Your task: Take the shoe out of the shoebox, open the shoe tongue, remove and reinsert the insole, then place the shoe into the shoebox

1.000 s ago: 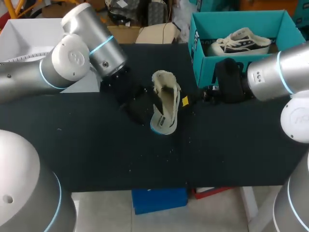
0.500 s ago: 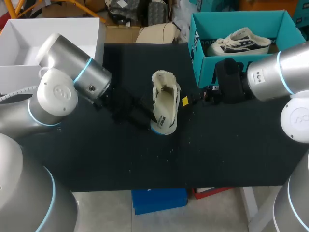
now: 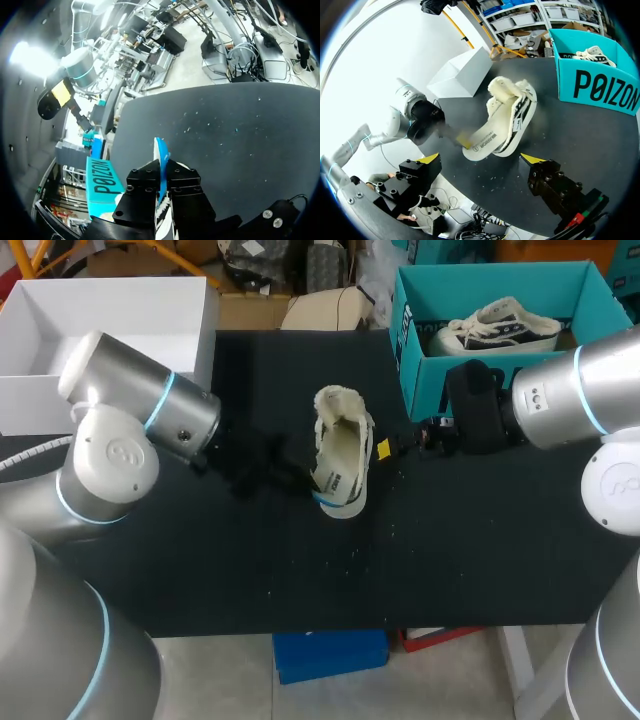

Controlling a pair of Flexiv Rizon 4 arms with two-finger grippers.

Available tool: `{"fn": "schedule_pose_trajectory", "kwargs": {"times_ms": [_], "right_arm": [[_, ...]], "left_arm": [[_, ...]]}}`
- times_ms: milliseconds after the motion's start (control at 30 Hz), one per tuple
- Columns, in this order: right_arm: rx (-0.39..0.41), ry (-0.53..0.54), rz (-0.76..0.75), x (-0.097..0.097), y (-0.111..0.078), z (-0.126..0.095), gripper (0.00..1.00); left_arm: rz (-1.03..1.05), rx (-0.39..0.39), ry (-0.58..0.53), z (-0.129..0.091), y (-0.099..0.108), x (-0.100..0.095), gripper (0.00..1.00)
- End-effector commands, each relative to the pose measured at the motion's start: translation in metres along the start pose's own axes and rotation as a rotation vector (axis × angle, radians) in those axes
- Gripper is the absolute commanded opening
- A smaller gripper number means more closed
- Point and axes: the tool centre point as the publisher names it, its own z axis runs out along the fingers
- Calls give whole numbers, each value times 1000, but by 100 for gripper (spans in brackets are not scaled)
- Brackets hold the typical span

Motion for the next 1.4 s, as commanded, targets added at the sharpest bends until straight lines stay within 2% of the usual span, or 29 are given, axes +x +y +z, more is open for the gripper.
{"fn": "schedule_pose_trajectory", "kwargs": {"times_ms": [33,433,700,1033,1400], "right_arm": [[2,-2,0,1,1,1,100],[2,-2,0,1,1,1,100],[2,-2,0,1,1,1,100],[2,-2,0,1,1,1,100],[2,-2,0,1,1,1,100]], "left_arm": [[8,-11,-7,8,10,-3,0],[27,-43,1,23,50,-29,0],[26,-53,41,29,66,-33,0],[31,-51,167,39,71,-26,0],[33,20,330,63,61,-10,0]]}}
